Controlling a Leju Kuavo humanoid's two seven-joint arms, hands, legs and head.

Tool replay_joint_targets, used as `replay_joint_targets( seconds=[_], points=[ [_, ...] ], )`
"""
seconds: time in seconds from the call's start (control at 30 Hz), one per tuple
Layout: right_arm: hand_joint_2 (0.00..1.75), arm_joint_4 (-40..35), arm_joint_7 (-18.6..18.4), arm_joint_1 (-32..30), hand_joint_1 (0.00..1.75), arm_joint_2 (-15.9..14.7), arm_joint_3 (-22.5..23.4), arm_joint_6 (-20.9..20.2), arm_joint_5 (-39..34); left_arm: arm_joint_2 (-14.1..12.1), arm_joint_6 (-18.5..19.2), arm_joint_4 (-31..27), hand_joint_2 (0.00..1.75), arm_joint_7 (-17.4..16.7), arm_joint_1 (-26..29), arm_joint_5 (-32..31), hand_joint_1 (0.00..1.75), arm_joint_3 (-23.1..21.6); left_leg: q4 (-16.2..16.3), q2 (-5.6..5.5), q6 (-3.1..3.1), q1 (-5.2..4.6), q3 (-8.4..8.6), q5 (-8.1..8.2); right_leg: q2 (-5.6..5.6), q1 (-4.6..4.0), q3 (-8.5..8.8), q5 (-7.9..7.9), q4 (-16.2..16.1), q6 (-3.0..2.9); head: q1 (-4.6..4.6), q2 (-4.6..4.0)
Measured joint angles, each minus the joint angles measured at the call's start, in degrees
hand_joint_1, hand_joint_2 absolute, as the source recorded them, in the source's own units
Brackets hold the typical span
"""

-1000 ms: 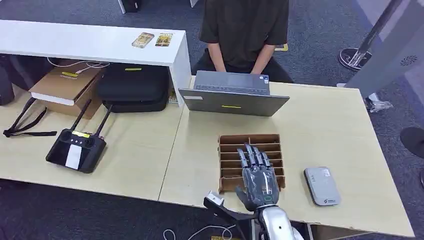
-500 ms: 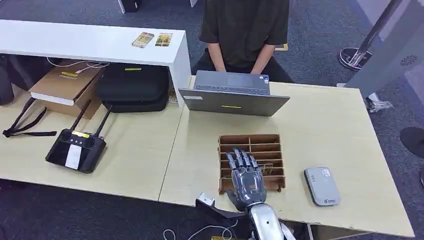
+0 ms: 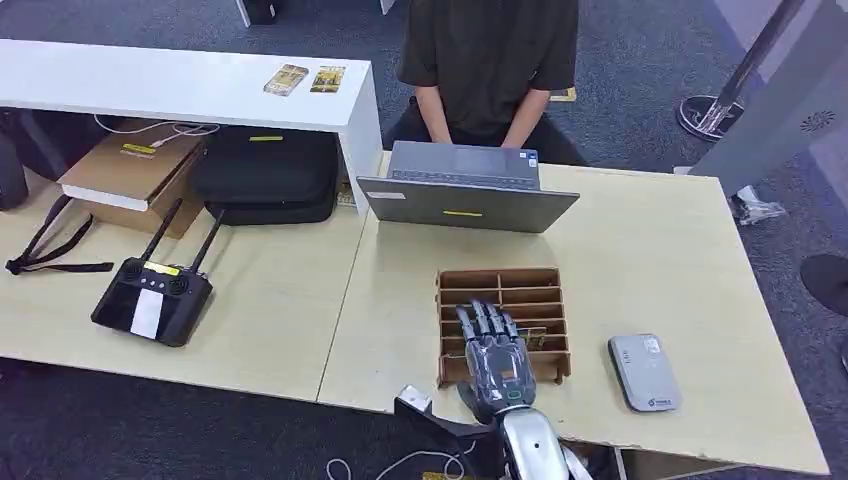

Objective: Pass the card to the sensor for recognition and then transmit it.

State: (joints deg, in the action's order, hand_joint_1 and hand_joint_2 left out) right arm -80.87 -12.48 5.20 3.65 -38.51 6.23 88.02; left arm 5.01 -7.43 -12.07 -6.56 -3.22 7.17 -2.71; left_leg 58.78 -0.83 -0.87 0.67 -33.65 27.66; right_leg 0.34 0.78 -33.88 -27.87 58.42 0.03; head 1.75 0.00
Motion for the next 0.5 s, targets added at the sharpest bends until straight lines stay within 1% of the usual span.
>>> replay_joint_targets(
  seconds=[0.23, 0.5],
  points=[
    [1.75, -2.90, -0.28, -0.81, 0.00, -1.07, 0.33, 0.00, 0.50, 0.00, -0.22, 0.00, 0.00, 0.52, 0.05, 0.00, 0.00, 0.07, 0.00, 0.00, 0.00, 0.00, 0.00, 0.00, 0.00, 0.00, 0.00, 0.00, 0.00, 0.00, 0.00, 0.00],
    [1.75, -2.64, -0.06, -0.88, 0.00, -1.16, 0.33, 0.02, 0.35, 0.00, -0.22, 0.00, 0.00, 0.55, 0.06, -0.02, 0.00, 0.20, 0.00, 0.00, 0.00, 0.01, 0.00, 0.00, 0.00, 0.00, 0.00, 0.00, 0.01, 0.00, 0.00, 0.00]
  ],
)
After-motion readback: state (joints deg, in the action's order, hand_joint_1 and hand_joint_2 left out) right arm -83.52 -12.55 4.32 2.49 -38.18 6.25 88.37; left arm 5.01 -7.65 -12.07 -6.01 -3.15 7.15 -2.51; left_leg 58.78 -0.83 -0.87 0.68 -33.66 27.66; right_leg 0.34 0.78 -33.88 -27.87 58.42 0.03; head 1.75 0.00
